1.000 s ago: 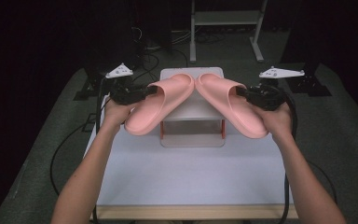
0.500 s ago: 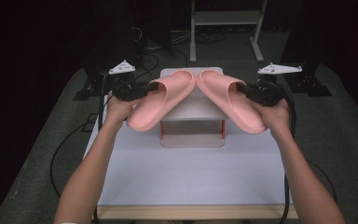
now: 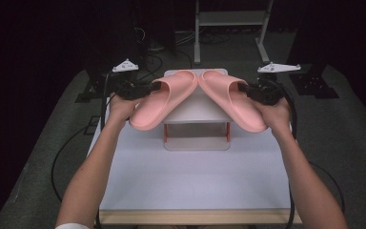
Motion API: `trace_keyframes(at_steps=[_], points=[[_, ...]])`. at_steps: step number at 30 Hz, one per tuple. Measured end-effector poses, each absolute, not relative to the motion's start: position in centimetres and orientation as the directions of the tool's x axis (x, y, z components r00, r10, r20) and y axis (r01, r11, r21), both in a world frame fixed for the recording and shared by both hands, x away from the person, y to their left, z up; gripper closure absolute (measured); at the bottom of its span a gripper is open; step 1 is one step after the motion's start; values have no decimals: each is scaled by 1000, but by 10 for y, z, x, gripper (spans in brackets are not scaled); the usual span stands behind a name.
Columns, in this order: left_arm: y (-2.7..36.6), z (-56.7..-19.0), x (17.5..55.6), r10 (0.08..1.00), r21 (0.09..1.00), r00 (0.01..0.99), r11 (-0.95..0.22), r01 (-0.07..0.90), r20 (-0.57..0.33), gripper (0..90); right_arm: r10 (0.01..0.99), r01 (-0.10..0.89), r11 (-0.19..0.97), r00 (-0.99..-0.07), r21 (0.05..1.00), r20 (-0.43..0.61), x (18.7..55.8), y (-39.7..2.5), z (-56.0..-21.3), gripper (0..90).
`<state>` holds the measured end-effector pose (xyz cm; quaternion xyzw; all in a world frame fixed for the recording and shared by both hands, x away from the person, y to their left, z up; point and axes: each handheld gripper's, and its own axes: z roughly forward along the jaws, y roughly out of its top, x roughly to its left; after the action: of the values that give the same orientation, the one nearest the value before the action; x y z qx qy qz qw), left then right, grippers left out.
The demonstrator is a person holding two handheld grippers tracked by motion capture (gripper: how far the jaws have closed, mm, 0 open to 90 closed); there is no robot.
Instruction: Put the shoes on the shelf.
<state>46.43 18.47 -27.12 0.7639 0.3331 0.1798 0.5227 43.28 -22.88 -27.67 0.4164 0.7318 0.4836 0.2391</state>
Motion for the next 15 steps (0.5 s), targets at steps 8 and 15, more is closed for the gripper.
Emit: trace_keyframes(at_steps=[8,15], points=[[182,-272,470,703,914,706,-232,333,-79,725,848,388,178,-526,904,59,438,-228,-277,799],[179,-275,475,708,909,701,-233,345,-84,719,848,390,177,-526,903,61,441,-226,-277,798]])
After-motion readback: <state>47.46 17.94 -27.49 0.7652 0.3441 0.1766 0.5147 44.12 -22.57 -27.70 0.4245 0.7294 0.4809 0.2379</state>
